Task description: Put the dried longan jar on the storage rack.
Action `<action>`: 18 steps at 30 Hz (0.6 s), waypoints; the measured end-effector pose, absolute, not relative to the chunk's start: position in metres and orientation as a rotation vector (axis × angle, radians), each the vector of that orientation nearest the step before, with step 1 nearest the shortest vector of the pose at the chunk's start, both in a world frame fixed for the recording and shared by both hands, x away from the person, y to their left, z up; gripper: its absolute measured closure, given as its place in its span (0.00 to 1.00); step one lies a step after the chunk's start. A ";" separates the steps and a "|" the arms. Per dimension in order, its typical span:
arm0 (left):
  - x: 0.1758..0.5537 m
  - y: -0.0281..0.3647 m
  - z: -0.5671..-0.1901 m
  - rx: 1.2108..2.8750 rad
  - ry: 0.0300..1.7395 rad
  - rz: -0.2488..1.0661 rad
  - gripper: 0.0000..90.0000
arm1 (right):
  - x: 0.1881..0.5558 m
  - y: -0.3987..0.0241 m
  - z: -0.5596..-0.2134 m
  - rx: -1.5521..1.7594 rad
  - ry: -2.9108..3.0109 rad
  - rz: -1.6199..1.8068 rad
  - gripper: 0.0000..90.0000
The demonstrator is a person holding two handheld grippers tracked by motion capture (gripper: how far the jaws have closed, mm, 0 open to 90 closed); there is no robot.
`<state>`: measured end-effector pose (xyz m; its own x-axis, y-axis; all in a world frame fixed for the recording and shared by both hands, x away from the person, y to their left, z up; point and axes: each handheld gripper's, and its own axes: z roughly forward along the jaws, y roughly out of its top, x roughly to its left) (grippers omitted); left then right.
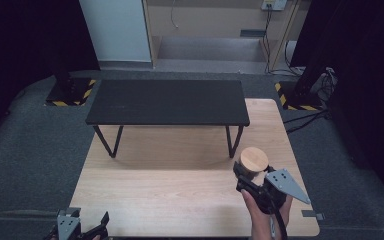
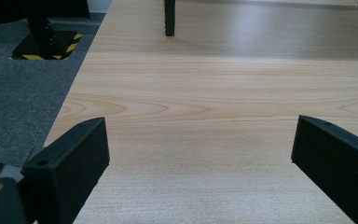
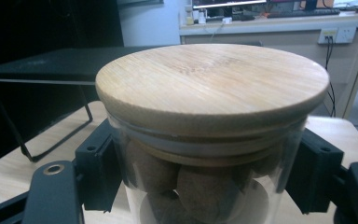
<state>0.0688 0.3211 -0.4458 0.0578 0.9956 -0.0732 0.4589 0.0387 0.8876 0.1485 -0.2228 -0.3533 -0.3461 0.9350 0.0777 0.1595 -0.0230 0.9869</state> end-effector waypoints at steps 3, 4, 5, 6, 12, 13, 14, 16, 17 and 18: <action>0.069 0.321 -0.446 1.537 1.514 0.843 0.03 | 0.158 -0.221 -0.344 1.157 1.575 1.444 0.29; 0.069 0.320 -0.446 1.537 1.514 0.843 0.03 | 0.161 -0.220 -0.341 1.152 1.579 1.441 0.29; 0.070 0.321 -0.446 1.538 1.513 0.841 0.03 | 0.164 -0.219 -0.338 1.146 1.578 1.441 0.29; 0.070 0.320 -0.446 1.539 1.511 0.840 0.03 | 0.167 -0.218 -0.335 1.139 1.582 1.439 0.29; 0.071 0.320 -0.446 1.540 1.507 0.837 0.03 | 0.185 -0.214 -0.320 1.126 1.580 1.452 0.29; 0.071 0.319 -0.446 1.540 1.507 0.836 0.03 | 0.187 -0.213 -0.318 1.126 1.579 1.454 0.29; 0.071 0.319 -0.446 1.540 1.507 0.834 0.03 | 0.190 -0.213 -0.316 1.124 1.579 1.459 0.29; 0.071 0.319 -0.446 1.542 1.505 0.834 0.03 | 0.195 -0.212 -0.311 1.120 1.578 1.459 0.29; 0.071 0.319 -0.446 1.541 1.505 0.834 0.03 | 0.198 -0.211 -0.310 1.115 1.579 1.459 0.29; 0.071 0.319 -0.446 1.540 1.505 0.833 0.03 | 0.201 -0.209 -0.307 1.109 1.582 1.457 0.29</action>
<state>0.0710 0.3193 -0.4458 0.0714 0.9943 -0.0793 0.4605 0.0377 0.8869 0.2007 -0.2095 -0.3074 -0.3828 0.9224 0.0515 0.1270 -0.0027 0.9919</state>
